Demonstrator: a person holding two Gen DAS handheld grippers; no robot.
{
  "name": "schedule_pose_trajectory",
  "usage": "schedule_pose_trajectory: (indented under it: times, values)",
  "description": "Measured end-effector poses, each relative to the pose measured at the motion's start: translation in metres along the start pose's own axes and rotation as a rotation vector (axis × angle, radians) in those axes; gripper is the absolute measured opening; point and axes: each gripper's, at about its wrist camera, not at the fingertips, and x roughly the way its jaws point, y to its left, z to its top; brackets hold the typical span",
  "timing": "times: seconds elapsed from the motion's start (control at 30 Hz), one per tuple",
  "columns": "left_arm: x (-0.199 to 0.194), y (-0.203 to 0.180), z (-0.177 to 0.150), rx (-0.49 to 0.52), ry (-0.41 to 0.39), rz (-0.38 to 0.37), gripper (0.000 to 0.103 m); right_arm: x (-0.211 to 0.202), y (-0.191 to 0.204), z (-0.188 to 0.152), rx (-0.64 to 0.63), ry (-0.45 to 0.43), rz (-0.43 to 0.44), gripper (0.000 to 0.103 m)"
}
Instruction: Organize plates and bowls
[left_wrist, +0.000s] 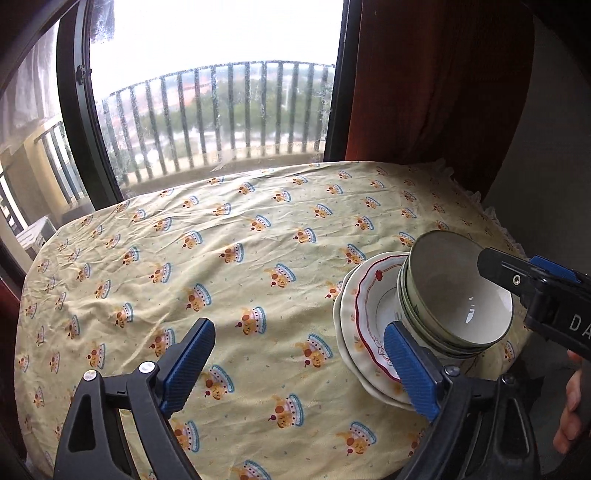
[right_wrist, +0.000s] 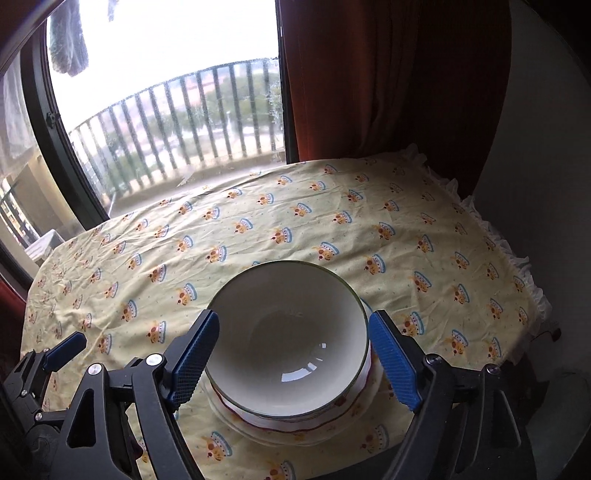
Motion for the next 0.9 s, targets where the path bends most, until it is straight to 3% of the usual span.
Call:
schedule_pose_trajectory:
  times: [0.2, 0.33, 0.43, 0.53, 0.67, 0.9]
  values:
    - [-0.031, 0.028, -0.033, -0.123, -0.087, 0.105, 0.097, -0.016, 0.027, -0.026, -0.089, -0.097, 0.065, 0.096]
    - [-0.049, 0.031, -0.065, -0.188, -0.189, 0.197, 0.103, -0.014, 0.028, -0.053, -0.128, -0.124, 0.134, 0.097]
    - [-0.056, 0.031, -0.086, -0.252, -0.215, 0.274, 0.103, -0.011, 0.03, -0.077, -0.186, -0.158, 0.161, 0.097]
    - [-0.062, 0.03, -0.105, -0.302, -0.229, 0.296, 0.103, -0.012, 0.032, -0.1, -0.239, -0.177, 0.185, 0.097]
    - [-0.074, 0.017, -0.12, -0.276, -0.273, 0.345, 0.103, -0.017, 0.028, -0.12, -0.227, -0.188, 0.229, 0.098]
    - [-0.077, 0.012, -0.122, -0.274, -0.305, 0.337, 0.103, -0.026, 0.018, -0.123, -0.198, -0.243, 0.216, 0.102]
